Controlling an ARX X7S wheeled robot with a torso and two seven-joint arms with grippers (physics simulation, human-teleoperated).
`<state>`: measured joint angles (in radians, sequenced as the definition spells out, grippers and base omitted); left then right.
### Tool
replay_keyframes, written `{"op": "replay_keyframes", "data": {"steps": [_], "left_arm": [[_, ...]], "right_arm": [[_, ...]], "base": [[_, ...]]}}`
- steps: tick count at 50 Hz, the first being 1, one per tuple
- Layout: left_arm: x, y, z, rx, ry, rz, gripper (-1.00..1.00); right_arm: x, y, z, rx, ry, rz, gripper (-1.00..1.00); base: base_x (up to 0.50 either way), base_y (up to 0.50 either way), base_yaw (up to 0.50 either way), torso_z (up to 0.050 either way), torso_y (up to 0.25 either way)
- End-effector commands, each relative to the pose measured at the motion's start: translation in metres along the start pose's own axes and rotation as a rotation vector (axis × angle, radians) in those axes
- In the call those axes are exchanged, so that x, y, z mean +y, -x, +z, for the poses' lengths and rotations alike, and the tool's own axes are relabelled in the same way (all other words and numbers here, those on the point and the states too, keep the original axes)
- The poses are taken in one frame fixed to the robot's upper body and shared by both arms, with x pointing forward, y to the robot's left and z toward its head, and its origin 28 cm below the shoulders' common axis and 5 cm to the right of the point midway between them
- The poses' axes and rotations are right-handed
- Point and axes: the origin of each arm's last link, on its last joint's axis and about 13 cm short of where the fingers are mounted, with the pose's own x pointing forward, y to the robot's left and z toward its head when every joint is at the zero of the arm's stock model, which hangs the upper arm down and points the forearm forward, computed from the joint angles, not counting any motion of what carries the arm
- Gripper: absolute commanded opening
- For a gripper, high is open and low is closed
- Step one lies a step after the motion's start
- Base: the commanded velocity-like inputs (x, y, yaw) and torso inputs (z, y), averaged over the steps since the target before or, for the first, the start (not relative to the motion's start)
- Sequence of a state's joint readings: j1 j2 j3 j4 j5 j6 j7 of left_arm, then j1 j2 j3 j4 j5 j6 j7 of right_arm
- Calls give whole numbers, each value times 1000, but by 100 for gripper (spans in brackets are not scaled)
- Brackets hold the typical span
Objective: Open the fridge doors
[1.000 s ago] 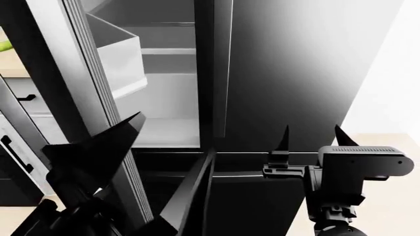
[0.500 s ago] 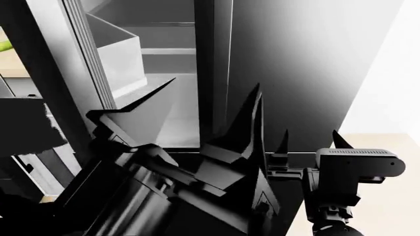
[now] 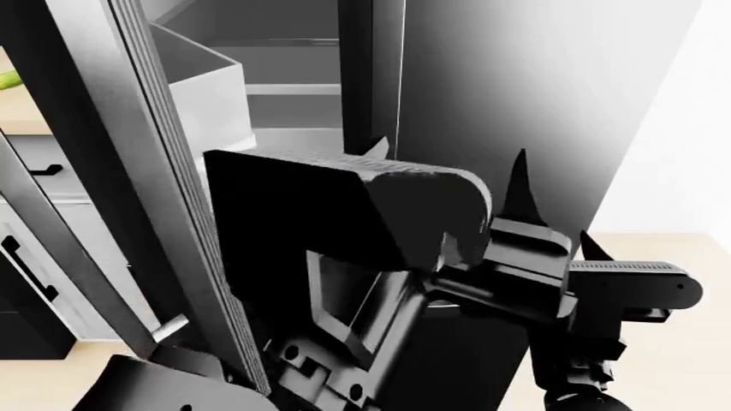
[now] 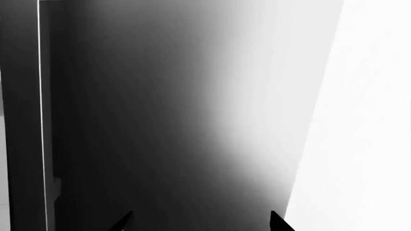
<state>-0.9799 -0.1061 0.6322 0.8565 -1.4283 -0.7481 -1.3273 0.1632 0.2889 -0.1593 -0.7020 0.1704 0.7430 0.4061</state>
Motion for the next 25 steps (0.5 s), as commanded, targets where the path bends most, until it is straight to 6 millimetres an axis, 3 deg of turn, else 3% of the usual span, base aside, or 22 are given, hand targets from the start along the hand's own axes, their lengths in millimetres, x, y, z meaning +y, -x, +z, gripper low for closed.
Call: {"op": "replay_keyframes", "data": {"steps": [1,9,17,20,25], "left_arm": [[11,-23,-14,42,-27,70,100],[14,-36,-21,75,-56,97,100],[17,-44,-38,113,-112,127,100],[20,-44,-54,131,-124,137,100],[22,-50,-56,171,-141,156,100]], "right_arm": [[-1,-1,0,5,3,-4,100],[-1,-1,0,4,3,-1,100],[-2,0,-1,5,0,-4,100],[-2,0,-1,5,-1,-4,100],[-2,1,-2,8,-2,-5,100]], "base": [[0,0,0,0,0],[0,0,0,0,0],[0,0,0,0,0],[0,0,0,0,0],[0,0,0,0,0]]}}
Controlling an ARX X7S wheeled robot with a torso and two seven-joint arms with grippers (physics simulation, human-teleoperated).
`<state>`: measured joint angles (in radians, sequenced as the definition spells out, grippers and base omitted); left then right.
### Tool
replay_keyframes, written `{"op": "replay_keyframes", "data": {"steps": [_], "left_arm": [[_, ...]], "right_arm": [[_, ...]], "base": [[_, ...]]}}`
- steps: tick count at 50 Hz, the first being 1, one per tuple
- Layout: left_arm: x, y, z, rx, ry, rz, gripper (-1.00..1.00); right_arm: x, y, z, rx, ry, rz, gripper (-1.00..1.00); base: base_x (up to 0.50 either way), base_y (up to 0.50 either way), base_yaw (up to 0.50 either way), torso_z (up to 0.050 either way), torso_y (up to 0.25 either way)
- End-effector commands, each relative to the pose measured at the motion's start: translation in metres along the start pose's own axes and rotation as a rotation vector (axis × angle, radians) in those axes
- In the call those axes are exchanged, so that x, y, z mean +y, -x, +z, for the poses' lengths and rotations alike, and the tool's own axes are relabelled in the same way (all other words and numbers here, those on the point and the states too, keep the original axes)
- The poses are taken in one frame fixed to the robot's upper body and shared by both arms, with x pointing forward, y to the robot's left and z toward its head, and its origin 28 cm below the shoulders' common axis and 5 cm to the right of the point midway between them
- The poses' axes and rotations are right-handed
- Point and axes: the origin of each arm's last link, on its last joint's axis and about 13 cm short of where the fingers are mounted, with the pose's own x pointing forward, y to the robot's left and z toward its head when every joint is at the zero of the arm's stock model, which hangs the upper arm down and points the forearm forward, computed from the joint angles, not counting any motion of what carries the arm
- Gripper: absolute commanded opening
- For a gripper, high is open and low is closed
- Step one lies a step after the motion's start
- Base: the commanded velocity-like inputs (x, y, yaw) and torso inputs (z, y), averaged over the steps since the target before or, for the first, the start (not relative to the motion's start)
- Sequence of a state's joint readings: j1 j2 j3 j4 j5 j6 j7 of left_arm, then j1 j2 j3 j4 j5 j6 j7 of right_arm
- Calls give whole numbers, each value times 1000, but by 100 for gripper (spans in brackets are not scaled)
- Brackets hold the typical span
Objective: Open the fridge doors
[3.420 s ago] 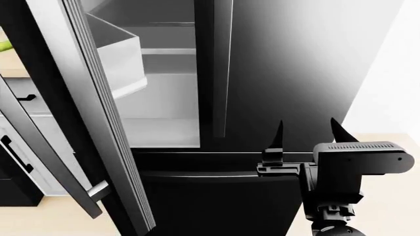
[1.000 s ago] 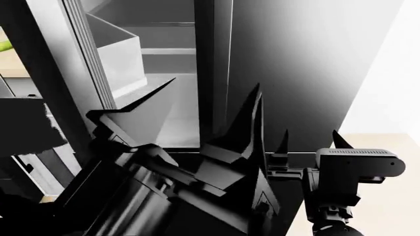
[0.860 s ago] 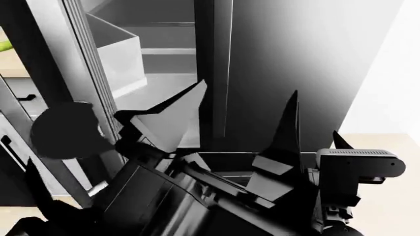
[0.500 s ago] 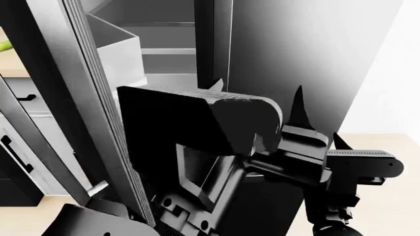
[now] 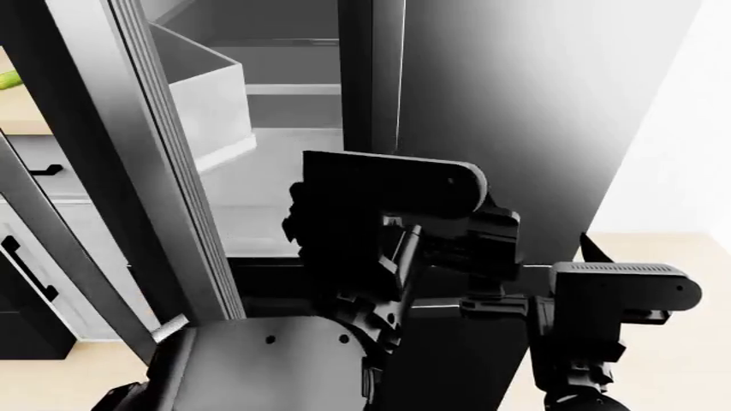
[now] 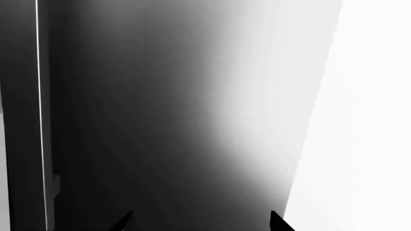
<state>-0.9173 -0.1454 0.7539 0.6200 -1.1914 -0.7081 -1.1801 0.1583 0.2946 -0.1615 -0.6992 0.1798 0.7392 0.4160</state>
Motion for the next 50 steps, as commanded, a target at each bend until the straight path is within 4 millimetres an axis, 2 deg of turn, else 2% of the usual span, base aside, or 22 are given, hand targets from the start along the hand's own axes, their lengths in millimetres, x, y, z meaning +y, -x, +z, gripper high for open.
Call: {"op": "replay_keyframes", "data": {"steps": [1,4,5,8,9,10,14,16,20,22,34,35,37,39,40,43,45,50], "left_arm": [[3,-13,-24,64,-58,14,100],[7,-19,-35,88,-62,33,100],[6,-21,-27,89,-63,33,100],[11,-24,-40,101,-63,43,100],[11,-28,-30,113,-63,52,100],[13,-28,-39,112,-65,55,100],[15,-33,-33,118,-74,71,100],[19,-34,-46,123,-75,81,100],[21,-38,-39,128,-70,94,100],[24,-38,-47,131,-68,100,100],[33,-44,-49,159,-67,154,100],[36,-44,-59,165,-66,162,100],[38,-47,-52,170,-64,166,100],[41,-48,-62,172,-63,172,100],[40,-49,-55,174,-63,178,100],[44,-51,-61,182,-55,186,100],[44,-54,-51,190,-48,194,100],[48,-57,-54,202,-46,214,100]], "right_arm": [[-3,0,-1,1,-3,-6,100],[-3,1,0,1,-4,-9,100],[-4,0,-1,3,-4,-10,100],[-4,0,-1,3,-5,-9,100],[-4,0,-1,3,-4,-10,100],[-4,0,-1,3,-4,-9,100],[-3,0,-1,3,-3,-8,100],[-3,0,-1,3,-3,-8,100],[-3,0,0,2,-3,-7,100],[-4,0,0,2,-3,-10,100],[-3,1,0,1,-3,-11,100],[-3,1,0,1,-3,-11,100],[-3,1,-1,2,-3,-11,100],[-3,1,-1,2,-3,-11,100],[-3,1,-1,1,-4,-11,100],[-3,1,-1,2,-4,-11,100],[-4,1,-1,1,-5,-12,100],[-3,0,-2,2,-5,-11,100]], "base": [[0,0,0,0,0],[0,0,0,0,0],[0,0,0,0,0],[0,0,0,0,0],[0,0,0,0,0],[0,0,0,0,0],[0,0,0,0,0],[0,0,0,0,0],[0,0,0,0,0],[0,0,0,0,0],[0,0,0,0,0],[0,0,0,0,0],[0,0,0,0,0],[0,0,0,0,0],[0,0,0,0,0],[0,0,0,0,0],[0,0,0,0,0],[0,0,0,0,0]]}}
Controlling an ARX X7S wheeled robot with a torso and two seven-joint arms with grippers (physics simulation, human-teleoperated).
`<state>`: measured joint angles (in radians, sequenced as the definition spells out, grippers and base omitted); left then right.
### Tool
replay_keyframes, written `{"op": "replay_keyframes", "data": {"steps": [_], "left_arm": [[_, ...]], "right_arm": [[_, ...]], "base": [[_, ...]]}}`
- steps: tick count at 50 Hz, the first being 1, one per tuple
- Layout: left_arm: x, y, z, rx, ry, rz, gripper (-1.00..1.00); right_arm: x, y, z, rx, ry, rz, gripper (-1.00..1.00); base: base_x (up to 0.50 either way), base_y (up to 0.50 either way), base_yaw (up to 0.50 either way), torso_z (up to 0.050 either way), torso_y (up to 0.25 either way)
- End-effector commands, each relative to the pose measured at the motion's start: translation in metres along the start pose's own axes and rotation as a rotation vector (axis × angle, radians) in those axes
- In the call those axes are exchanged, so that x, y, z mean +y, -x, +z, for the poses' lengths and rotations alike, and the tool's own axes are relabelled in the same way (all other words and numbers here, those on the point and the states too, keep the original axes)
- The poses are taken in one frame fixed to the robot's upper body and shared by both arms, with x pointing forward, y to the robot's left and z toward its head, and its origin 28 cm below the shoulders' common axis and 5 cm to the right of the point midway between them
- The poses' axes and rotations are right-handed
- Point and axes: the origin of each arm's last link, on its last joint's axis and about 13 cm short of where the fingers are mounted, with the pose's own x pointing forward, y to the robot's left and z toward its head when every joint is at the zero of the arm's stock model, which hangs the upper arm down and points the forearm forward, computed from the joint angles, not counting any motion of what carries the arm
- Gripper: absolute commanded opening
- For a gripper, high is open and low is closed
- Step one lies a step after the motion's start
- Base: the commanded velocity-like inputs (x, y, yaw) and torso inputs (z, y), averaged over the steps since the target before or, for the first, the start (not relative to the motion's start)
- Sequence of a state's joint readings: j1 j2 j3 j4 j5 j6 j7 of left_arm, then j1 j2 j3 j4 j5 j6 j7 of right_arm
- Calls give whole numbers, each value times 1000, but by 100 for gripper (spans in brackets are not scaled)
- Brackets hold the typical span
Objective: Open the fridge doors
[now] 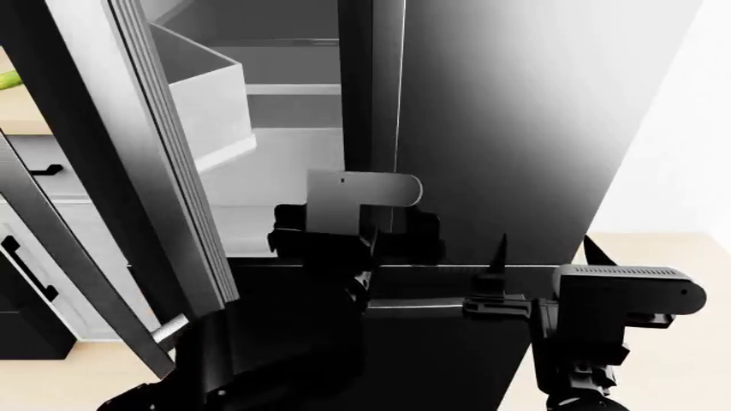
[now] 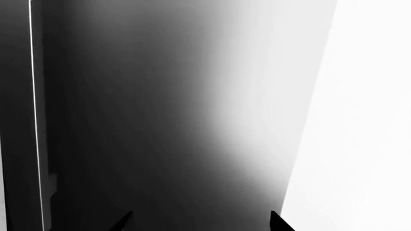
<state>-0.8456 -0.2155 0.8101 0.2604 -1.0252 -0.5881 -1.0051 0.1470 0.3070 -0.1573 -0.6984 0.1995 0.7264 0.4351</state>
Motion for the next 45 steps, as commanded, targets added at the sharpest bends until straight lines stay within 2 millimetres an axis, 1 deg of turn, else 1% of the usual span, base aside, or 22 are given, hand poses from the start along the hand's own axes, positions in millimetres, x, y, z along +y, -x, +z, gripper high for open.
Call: {"op": "replay_keyframes", "data": {"steps": [1,2,3,4,6,14,15,17,18,19,20,22,24,25,26,28,30,32,39,40,41,45], "left_arm": [[5,-10,2,32,21,6,100],[6,-10,2,34,22,11,100],[8,-12,-9,42,24,9,100],[8,-12,-4,38,19,13,100],[10,-15,-1,44,22,27,100],[15,-22,-3,60,26,94,100],[16,-23,-5,69,31,105,100],[18,-25,-21,65,36,121,100],[19,-25,-22,72,38,121,100],[19,-26,-14,76,41,130,100],[20,-27,-18,79,43,134,100],[21,-28,-8,81,50,147,100],[23,-29,-8,90,62,159,100],[24,-31,-16,95,66,172,100],[24,-30,-13,95,66,171,100],[25,-29,-14,100,69,185,100],[27,-29,-28,91,72,209,100],[28,-31,-32,115,81,207,100],[33,-37,-30,113,84,225,100],[35,-39,-27,106,81,257,100],[36,-39,-30,109,79,268,100],[38,-43,-33,116,78,276,100]], "right_arm": [[-2,-1,0,-1,-1,-2,100],[-2,-1,0,-2,-1,-2,100],[-2,-1,0,-2,0,-2,100],[-2,-1,0,-2,-1,-3,100],[-2,-1,0,-3,-2,-3,100],[-2,-1,-1,-3,-3,-3,100],[-2,-1,-1,-3,-3,-4,100],[-3,0,-1,-3,-4,-4,100],[-3,-1,-1,-3,-4,-4,100],[-2,0,-1,-3,-4,-4,100],[-2,0,-1,-4,-4,-3,100],[-2,0,-1,-4,-3,-4,100],[-3,0,-1,-4,-4,-5,100],[-3,0,0,-5,-4,-4,100],[-3,0,0,-5,-4,-4,100],[-3,0,0,-6,-4,-4,100],[-3,1,-1,-5,-4,-5,100],[-4,1,-1,-3,-4,-7,100],[-4,1,-1,-5,-5,-7,100],[-4,1,-1,-5,-8,-6,100],[-4,0,-1,-6,-8,-6,100],[-3,1,-1,-6,-8,-3,100]], "base": [[0,0,0,0,0],[0,0,0,0,0],[0,0,0,0,0],[0,0,0,0,0],[0,0,0,0,0],[0,0,0,0,0],[0,0,0,0,0],[0,0,0,0,0],[0,0,0,0,0],[0,0,0,0,0],[0,0,0,0,0],[0,0,0,0,0],[0,0,0,0,0],[0,0,0,0,0],[0,0,0,0,0],[0,0,0,0,0],[0,0,0,0,0],[0,0,0,0,0],[0,0,0,0,0],[0,0,0,0,0],[0,0,0,0,0],[0,0,0,0,0]]}}
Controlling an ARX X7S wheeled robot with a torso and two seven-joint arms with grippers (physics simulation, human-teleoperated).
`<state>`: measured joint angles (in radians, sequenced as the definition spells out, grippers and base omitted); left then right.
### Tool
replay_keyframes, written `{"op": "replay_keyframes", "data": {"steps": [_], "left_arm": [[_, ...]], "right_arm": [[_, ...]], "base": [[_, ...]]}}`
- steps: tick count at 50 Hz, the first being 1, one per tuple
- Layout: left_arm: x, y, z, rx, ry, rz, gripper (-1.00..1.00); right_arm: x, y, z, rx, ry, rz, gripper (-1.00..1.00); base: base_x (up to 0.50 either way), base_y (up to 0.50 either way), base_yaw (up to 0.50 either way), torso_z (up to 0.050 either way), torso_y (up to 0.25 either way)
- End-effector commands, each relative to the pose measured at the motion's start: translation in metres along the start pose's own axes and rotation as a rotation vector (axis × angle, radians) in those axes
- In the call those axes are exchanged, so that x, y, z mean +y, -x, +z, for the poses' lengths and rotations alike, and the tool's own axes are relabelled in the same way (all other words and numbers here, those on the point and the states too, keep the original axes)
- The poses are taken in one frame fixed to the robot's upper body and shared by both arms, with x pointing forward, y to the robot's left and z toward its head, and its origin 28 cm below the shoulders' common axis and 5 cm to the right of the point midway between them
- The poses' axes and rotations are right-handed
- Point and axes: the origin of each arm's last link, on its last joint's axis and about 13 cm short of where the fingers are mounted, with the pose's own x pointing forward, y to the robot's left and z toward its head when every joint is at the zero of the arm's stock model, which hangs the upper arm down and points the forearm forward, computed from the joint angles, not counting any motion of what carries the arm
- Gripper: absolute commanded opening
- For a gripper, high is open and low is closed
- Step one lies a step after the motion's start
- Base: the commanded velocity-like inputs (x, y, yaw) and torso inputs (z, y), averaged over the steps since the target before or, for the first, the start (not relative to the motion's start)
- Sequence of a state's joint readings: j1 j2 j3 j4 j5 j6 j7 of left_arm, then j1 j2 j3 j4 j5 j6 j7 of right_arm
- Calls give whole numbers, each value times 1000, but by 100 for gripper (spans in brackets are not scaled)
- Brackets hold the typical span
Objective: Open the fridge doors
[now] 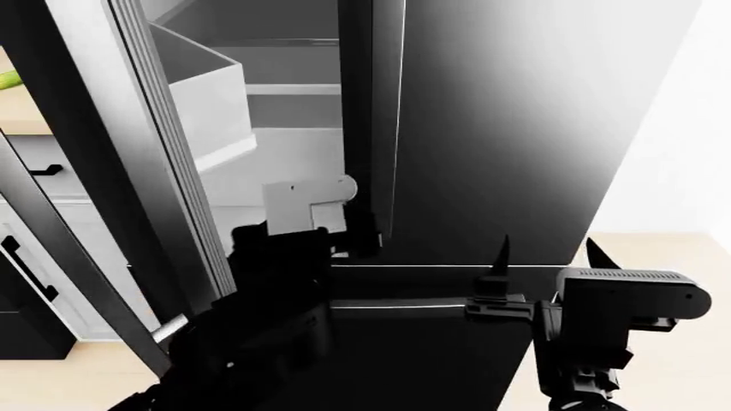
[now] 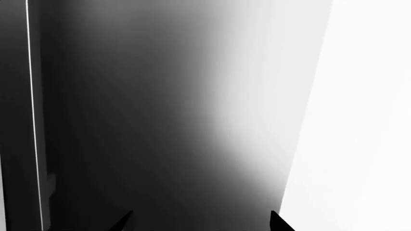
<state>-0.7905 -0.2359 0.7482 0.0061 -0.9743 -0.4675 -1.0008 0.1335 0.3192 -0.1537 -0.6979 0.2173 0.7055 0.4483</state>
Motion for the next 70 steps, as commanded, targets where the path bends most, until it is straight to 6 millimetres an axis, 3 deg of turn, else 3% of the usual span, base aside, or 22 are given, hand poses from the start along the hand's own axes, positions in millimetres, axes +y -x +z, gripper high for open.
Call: {"op": "replay_keyframes", "data": {"steps": [1,4,14,22,24,25,39,58,70], "left_arm": [[2,-8,-2,22,18,18,100],[4,-11,5,30,18,48,100],[14,-16,-8,52,30,164,100],[27,13,-10,69,74,297,100],[24,27,-6,49,45,336,100],[25,34,-19,36,44,341,100],[60,56,-15,2,84,457,100],[133,36,-54,29,20,696,100],[181,15,-62,7,-8,903,100]], "right_arm": [[-2,0,-1,-2,-1,1,100],[-2,0,0,-4,-3,0,100],[-1,-2,-1,-4,-7,0,100],[-2,-2,-3,-5,-13,-2,100],[-1,-3,-5,-3,-17,0,100],[2,-4,-6,0,-21,7,100],[2,-3,-7,-5,-30,15,100],[1,-2,-8,-6,-34,9,100],[-1,-1,-9,-6,-33,4,100]], "base": [[0,0,0,0,0],[0,0,0,0,0],[0,0,0,0,0],[0,0,0,0,0],[0,0,0,0,0],[0,0,0,0,0],[0,0,0,0,3],[0,0,0,0,1],[0,0,0,0,0]]}}
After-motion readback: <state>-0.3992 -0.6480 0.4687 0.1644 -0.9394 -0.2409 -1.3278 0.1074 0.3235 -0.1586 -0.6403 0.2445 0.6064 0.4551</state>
